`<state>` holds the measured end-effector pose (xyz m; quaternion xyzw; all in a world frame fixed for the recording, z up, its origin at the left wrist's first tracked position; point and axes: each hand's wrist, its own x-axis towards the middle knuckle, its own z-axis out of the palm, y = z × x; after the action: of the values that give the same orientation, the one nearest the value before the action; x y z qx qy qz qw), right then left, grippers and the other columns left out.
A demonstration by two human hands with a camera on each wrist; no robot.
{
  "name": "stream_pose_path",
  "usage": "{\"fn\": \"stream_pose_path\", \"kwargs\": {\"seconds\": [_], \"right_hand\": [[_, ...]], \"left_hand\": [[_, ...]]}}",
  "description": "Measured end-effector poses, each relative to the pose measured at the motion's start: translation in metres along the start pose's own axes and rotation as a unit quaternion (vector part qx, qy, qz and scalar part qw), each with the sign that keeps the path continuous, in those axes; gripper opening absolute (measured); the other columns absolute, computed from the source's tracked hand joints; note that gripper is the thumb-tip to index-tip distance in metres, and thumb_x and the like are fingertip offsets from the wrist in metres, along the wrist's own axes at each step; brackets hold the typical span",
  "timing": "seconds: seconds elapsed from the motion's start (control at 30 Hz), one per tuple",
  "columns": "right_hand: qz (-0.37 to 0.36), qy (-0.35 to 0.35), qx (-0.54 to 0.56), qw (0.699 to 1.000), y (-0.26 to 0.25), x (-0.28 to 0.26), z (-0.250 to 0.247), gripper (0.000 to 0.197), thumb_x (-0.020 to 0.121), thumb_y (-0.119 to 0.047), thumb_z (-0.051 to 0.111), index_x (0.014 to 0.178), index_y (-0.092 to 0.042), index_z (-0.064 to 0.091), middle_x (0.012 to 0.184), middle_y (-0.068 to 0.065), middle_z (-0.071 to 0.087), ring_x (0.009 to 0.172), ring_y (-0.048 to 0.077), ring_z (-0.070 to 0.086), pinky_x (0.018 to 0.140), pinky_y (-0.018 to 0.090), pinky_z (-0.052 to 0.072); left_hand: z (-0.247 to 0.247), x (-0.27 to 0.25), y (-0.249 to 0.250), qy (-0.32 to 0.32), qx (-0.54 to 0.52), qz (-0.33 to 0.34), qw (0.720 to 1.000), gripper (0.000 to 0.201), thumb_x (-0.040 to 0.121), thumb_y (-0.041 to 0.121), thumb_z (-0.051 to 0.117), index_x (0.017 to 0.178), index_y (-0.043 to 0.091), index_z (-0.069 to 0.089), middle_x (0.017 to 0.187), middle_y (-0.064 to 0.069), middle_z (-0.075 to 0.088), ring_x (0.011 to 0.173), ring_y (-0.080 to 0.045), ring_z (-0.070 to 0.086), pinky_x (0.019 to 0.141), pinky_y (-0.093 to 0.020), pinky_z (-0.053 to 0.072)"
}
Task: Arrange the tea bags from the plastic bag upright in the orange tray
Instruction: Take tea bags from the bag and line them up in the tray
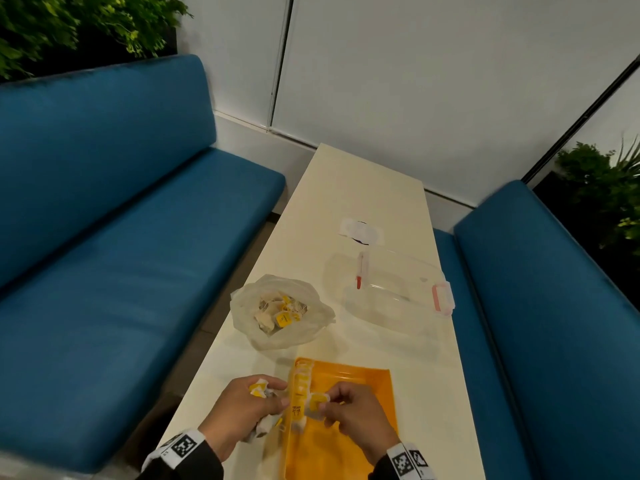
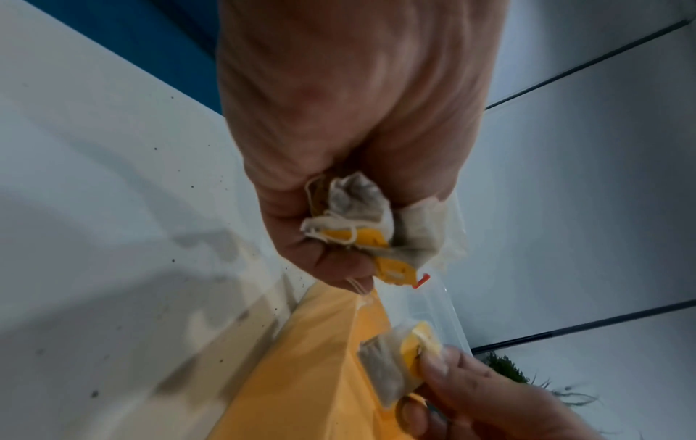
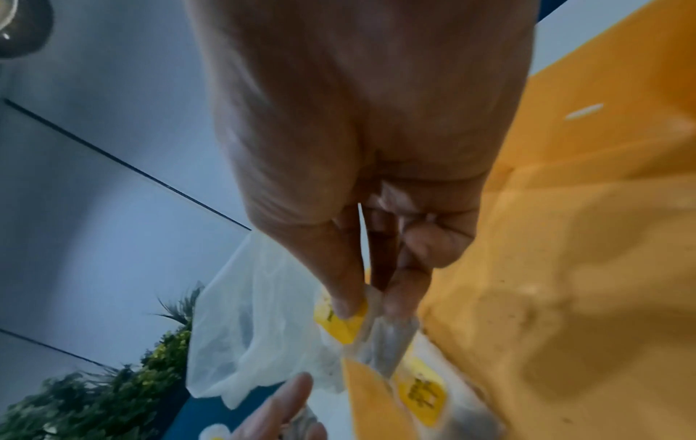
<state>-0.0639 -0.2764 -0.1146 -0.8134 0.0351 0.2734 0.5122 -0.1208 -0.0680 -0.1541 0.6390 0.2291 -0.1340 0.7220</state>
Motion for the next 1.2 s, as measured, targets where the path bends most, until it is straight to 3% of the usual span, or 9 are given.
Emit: {"fn": "stream_pose_path", "kwargs": {"seconds": [0.17,0.37,0.47,0.6,0.67,0.8,0.93,1.07,1.2], "right_hand": [[0.067,-0.067,-0.047,0.994,0.026,0.004,0.010,0.017,0.083,0.001,0.073,0.075,-0.010,0.062,0.054,0.001,0.062,0.043,0.010,0.059,0.040,0.020,0.040],[0.090,-0.085,-0.058,0.991,0.030,0.015,0.025,0.015,0.085,-0.002,0.070,0.079,-0.010,0.059,0.057,0.006,0.064,0.045,0.012,0.062,0.038,0.020,0.040],[0.096,-0.077,-0.062,0.990,0.029,0.020,0.031,0.018,0.088,0.000,0.066,0.078,-0.012,0.056,0.055,0.003,0.062,0.043,0.012,0.060,0.037,0.020,0.039],[0.101,-0.056,-0.061,0.991,0.032,0.024,0.037,0.017,0.087,0.001,0.065,0.082,-0.011,0.054,0.067,0.014,0.064,0.046,0.017,0.060,0.039,0.023,0.041],[0.098,-0.048,-0.060,0.992,0.033,0.026,0.041,0.019,0.084,0.003,0.065,0.084,-0.010,0.051,0.071,0.020,0.064,0.047,0.022,0.061,0.041,0.025,0.043],[0.098,-0.017,-0.063,0.993,0.033,0.028,0.046,0.027,0.080,0.005,0.065,0.081,-0.013,0.045,0.067,0.020,0.063,0.046,0.025,0.060,0.040,0.024,0.044],[0.088,0.013,-0.071,0.994,0.032,0.029,0.048,0.027,0.077,0.002,0.068,0.079,-0.013,0.047,0.063,0.015,0.062,0.043,0.024,0.059,0.040,0.025,0.046],[0.080,0.027,-0.081,0.993,0.030,0.029,0.050,0.027,0.077,0.001,0.067,0.071,-0.015,0.045,0.057,0.010,0.057,0.035,0.017,0.052,0.036,0.021,0.040],[0.075,0.027,-0.086,0.993,0.031,0.034,0.052,0.028,0.077,0.001,0.066,0.070,-0.016,0.045,0.055,0.009,0.057,0.036,0.018,0.053,0.038,0.023,0.041]], "left_hand": [[0.007,0.006,-0.014,0.014,0.050,-0.009,0.999,0.023,0.073,0.008,0.089,0.092,0.018,0.080,0.081,-0.003,0.079,0.082,-0.022,0.076,0.080,-0.034,0.061],[0.013,0.011,-0.018,0.030,0.077,-0.006,0.997,0.030,0.072,0.007,0.089,0.097,0.018,0.078,0.081,-0.002,0.079,0.080,-0.019,0.076,0.078,-0.031,0.061],[0.014,0.013,-0.017,0.032,0.089,0.001,0.996,0.032,0.072,0.006,0.088,0.100,0.018,0.078,0.083,-0.001,0.079,0.082,-0.019,0.076,0.082,-0.034,0.061],[0.019,0.013,-0.016,0.032,0.100,0.012,0.994,0.038,0.075,0.003,0.084,0.108,0.018,0.076,0.091,0.000,0.078,0.083,-0.013,0.073,0.069,-0.020,0.055],[0.022,0.013,-0.014,0.029,0.110,0.016,0.993,0.044,0.075,0.005,0.083,0.115,0.019,0.074,0.097,0.001,0.077,0.086,-0.011,0.072,0.068,-0.018,0.053],[0.023,0.014,-0.014,0.026,0.108,0.009,0.994,0.044,0.075,0.004,0.082,0.116,0.019,0.074,0.094,0.001,0.076,0.076,-0.008,0.069,0.063,-0.016,0.050],[0.022,0.015,-0.017,0.022,0.103,0.008,0.994,0.046,0.074,0.003,0.083,0.117,0.017,0.076,0.094,0.000,0.078,0.085,-0.013,0.073,0.079,-0.025,0.058],[0.021,0.015,-0.018,0.022,0.106,0.012,0.994,0.047,0.072,0.007,0.083,0.117,0.019,0.076,0.096,0.002,0.079,0.090,-0.013,0.074,0.085,-0.031,0.059],[0.021,0.014,-0.016,0.033,0.105,0.008,0.994,0.044,0.074,0.006,0.082,0.115,0.019,0.076,0.097,0.001,0.078,0.092,-0.015,0.073,0.089,-0.035,0.059]]}}
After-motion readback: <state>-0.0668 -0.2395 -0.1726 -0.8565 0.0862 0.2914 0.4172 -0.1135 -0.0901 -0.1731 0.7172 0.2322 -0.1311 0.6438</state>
